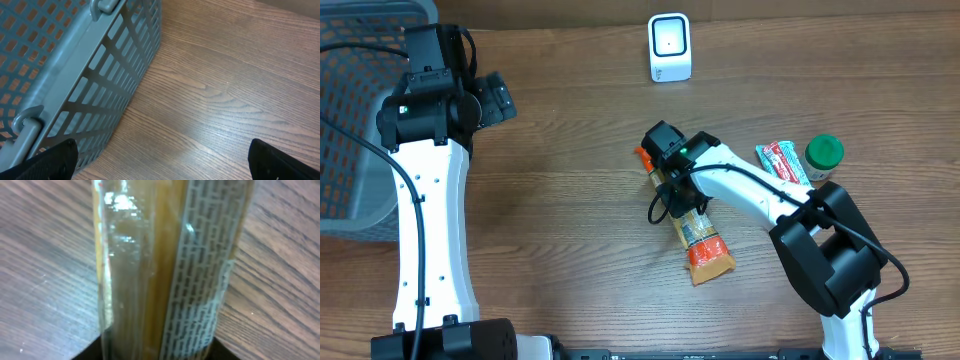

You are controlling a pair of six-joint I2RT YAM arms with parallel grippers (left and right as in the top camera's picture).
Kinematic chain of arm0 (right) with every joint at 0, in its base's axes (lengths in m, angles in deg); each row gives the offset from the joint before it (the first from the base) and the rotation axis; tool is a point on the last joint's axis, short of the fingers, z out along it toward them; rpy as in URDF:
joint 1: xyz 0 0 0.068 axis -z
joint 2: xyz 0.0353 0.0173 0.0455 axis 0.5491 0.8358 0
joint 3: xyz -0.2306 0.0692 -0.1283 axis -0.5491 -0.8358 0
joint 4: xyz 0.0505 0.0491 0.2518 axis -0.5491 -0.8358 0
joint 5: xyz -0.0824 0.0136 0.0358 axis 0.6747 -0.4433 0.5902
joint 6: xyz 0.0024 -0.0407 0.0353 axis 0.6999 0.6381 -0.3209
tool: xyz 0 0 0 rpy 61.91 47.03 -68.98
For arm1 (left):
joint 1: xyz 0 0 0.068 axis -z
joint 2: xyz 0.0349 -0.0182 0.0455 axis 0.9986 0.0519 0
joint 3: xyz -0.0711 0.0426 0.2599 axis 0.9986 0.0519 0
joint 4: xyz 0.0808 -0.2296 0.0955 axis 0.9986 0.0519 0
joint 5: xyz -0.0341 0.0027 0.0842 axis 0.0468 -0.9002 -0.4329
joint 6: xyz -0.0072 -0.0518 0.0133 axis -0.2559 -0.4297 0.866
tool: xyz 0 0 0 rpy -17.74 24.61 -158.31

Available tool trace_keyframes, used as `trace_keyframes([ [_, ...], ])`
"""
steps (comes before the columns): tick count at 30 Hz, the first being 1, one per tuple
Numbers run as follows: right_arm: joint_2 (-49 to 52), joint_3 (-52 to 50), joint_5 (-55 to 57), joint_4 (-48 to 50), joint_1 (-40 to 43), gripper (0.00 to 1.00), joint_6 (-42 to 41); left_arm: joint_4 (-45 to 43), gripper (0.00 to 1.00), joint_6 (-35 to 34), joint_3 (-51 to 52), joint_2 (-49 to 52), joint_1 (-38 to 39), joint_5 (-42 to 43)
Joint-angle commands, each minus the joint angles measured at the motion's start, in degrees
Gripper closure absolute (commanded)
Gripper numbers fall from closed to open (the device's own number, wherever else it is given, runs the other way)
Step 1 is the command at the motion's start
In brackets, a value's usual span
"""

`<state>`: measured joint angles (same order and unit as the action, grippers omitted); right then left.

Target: Scan the item barcode

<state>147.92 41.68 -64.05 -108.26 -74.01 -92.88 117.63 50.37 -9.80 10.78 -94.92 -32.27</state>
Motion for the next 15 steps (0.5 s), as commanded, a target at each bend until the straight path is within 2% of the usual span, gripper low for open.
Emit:
trace_keyframes([
  [1, -1.8, 0.2, -0.2, -0.7, -0.8, 0.63, 3.9, 0.0, 0.0, 0.5, -1.0, -0.8, 0.0, -0.8],
  [2, -1.8, 0.2, -0.2, -0.8, -0.8, 0.66, 4.0, 0.0, 0.0, 0.5, -1.0, -0.8, 0.0, -0.8],
  [4, -1.8, 0.2, 0.0, -0.9, -0.8, 0.67, 4.3, 0.0, 0.0, 0.5, -1.0, -0.8, 0.0, -0.8],
  [5, -1.8, 0.2, 0.4, -0.9, -0.8, 0.64, 4.4, 0.0, 0.0, 0.5, -1.0, -0.8, 0.0, -0.8],
  [6, -1.8, 0.2, 0.4, -0.7, -0.8, 0.52, 5.1, 0.0, 0.0, 0.5, -1.0, -0.8, 0.0, -0.8],
  [9, -1.8, 0.2, 0.4, 0.1, -0.7, 0.43, 5.7, 0.0, 0.0, 0.5, -1.0, -0.8, 0.0, -0.8],
  [15, -1.8, 0.2, 2.9, 3.1, -0.7, 0.39, 5.7, 0.0, 0.0, 0.5, -1.0, -0.8, 0.0, -0.8],
])
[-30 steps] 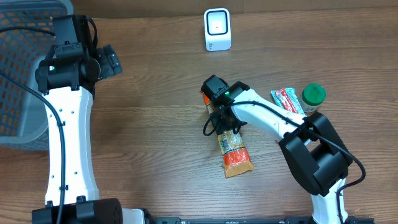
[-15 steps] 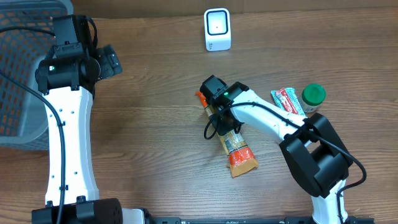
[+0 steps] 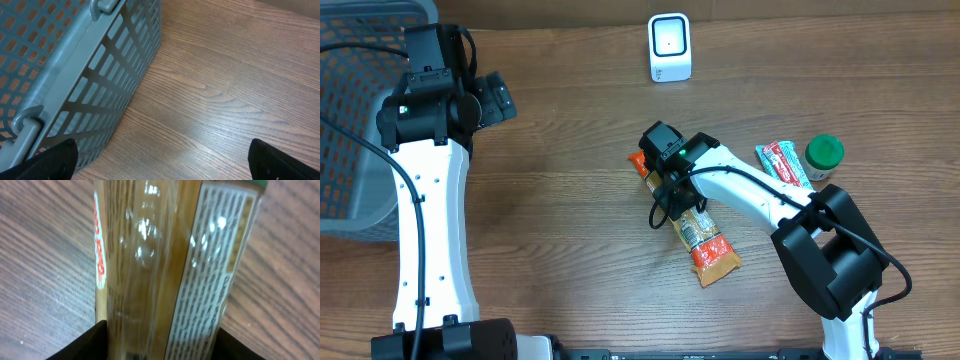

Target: Scan the item barcode

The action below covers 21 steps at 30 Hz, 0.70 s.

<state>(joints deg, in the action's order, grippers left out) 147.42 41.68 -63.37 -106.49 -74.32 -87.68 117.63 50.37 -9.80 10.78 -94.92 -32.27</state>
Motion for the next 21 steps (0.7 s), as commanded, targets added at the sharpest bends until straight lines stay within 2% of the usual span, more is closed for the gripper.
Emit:
trace_keyframes([
  [1, -1.3, 0.2, 2.8, 1.7, -0.4, 0.4, 0.5, 0.0, 0.0, 0.5, -1.0, -0.8, 0.0, -0.8],
  [2, -1.3, 0.2, 2.8, 1.7, -0.4, 0.41, 0.5, 0.0, 0.0, 0.5, -1.0, -0.8, 0.0, -0.8],
  [5, -1.3, 0.2, 2.7, 1.1, -0.4, 0.56, 0.3, 0.0, 0.0, 0.5, -1.0, -0.8, 0.0, -0.8],
  [8, -1.3, 0.2, 2.5, 0.1, -0.4, 0.67, 0.3, 0.0, 0.0, 0.5, -1.0, -0.8, 0.0, -0.8],
  [14, -1.3, 0.2, 0.0, -0.1, -0.4, 0.71, 0.3, 0.0, 0.0, 0.5, -1.0, -0.8, 0.0, -0.8],
  [15, -1.3, 0.2, 0.1, -0.1, -0.4, 0.77, 0.3, 0.0, 0.0, 0.5, -1.0, -0.8, 0.0, -0.8],
  [16, -1.3, 0.2, 0.1, -0.1, -0.4, 0.91, 0.3, 0.0, 0.0, 0.5, -1.0, -0.8, 0.0, -0.8],
  [17, -1.3, 0.2, 0.1, -0.1, -0.4, 0.96, 0.3, 0.0, 0.0, 0.5, -1.0, -0.8, 0.0, -0.8],
  [20, -1.3, 0.2, 0.1, 0.1, -0.4, 0.95, 0.3, 0.0, 0.0, 0.5, -1.0, -0.8, 0.0, -0.8],
  [21, -1.3, 0.2, 0.1, 0.1, -0.4, 0.91, 0.3, 0.0, 0.0, 0.5, -1.0, -0.8, 0.0, -0.8],
])
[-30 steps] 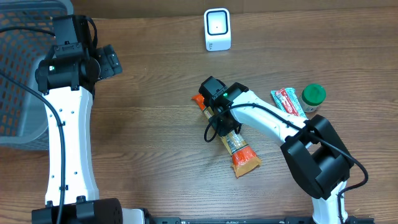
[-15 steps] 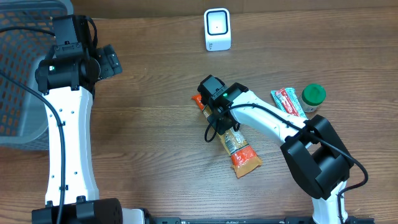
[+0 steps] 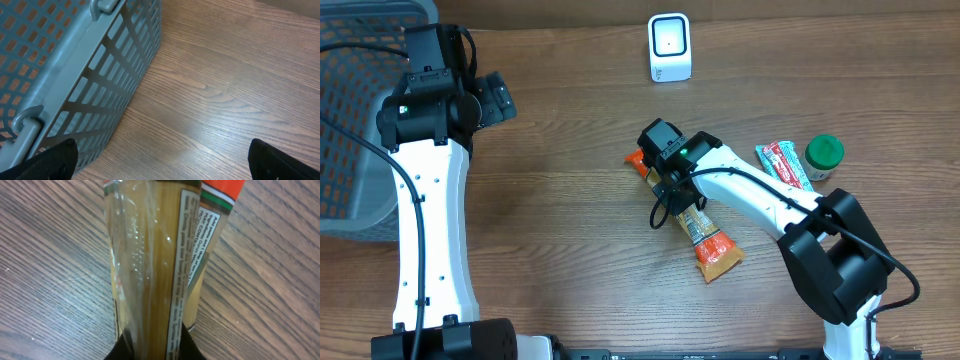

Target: Scan the item barcode

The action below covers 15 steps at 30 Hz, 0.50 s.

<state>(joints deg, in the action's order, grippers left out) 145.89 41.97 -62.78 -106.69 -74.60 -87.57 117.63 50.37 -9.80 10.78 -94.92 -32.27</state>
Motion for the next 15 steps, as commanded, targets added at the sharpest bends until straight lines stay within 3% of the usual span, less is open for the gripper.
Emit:
trace_keyframes([
  [1, 0.2, -0.1, -0.6, 0.3, -0.1, 0.77, 0.2, 0.0, 0.0, 0.5, -1.0, -0.8, 0.0, -0.8],
  [2, 0.2, -0.1, -1.1, 0.1, -0.1, 0.6, 0.2, 0.0, 0.0, 0.5, -1.0, -0.8, 0.0, -0.8],
  [5, 0.2, -0.1, -2.3, -1.2, -0.1, 0.4, 0.2, 0.0, 0.0, 0.5, -1.0, -0.8, 0.0, -0.8],
  [7, 0.2, -0.1, -2.4, -2.3, -0.1, 0.36, 0.2, 0.0, 0.0, 0.5, -1.0, -0.8, 0.0, -0.8],
  [15, 0.2, -1.0, -2.4, -3.9, -0.1, 0.36, 0.0, 0.0, 0.0, 0.5, -1.0, -0.8, 0.0, -0.8],
])
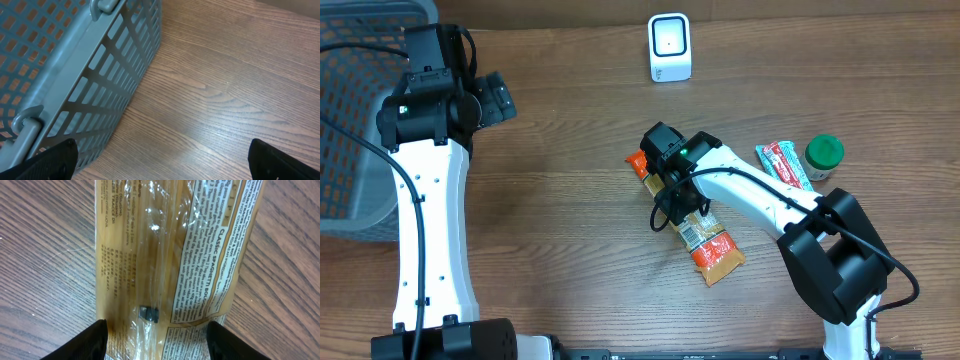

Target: Scan the item barcode

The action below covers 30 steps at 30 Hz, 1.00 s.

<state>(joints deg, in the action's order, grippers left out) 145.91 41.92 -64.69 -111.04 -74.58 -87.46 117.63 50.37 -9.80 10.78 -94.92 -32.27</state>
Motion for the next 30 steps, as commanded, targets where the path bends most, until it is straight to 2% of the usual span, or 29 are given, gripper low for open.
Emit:
trace_keyframes([
  [1, 0.2, -1.4, -0.4, 0.8, -0.1, 0.36, -0.1, 0.0, 0.0, 0.5, -1.0, -0.8, 0.0, -0.8],
  [5, 0.2, -3.7, -0.2, 2.8, -0.1, 0.42, -0.1, 0.0, 0.0, 0.5, -1.0, -0.8, 0.0, -0.8],
  [8, 0.2, -4.8, -0.2, 3.5, -0.1, 0.43, -0.1, 0.0, 0.0, 0.5, -1.0, -0.8, 0.0, -0.8],
  [9, 0.2, -4.8, -0.2, 3.4, -0.1, 0.47, -0.1, 0.0, 0.0, 0.5, -1.0, -0.8, 0.0, -0.8],
  [12, 0.2, -4.4, -0.3, 3.4, -0.1, 0.78, -0.1, 0.0, 0.0, 0.5, -1.0, -0.8, 0.0, -0.8],
  [18, -0.6, -0.6, -0.3, 0.9, -0.1, 0.95, -0.1, 0.0, 0.0, 0.5, -1.0, -0.8, 0.0, -0.8],
  [25, -9.7, 0.4, -0.3, 2.7, -0.3, 0.96, -0.1, 0.0, 0.0, 0.5, -1.0, -0.8, 0.0, -0.8],
  [30, -10.7, 0.2, -4.8, 2.9, -0.3, 0.96, 0.0, 0.0, 0.0, 0.5, -1.0, -0.8, 0.0, -0.8],
])
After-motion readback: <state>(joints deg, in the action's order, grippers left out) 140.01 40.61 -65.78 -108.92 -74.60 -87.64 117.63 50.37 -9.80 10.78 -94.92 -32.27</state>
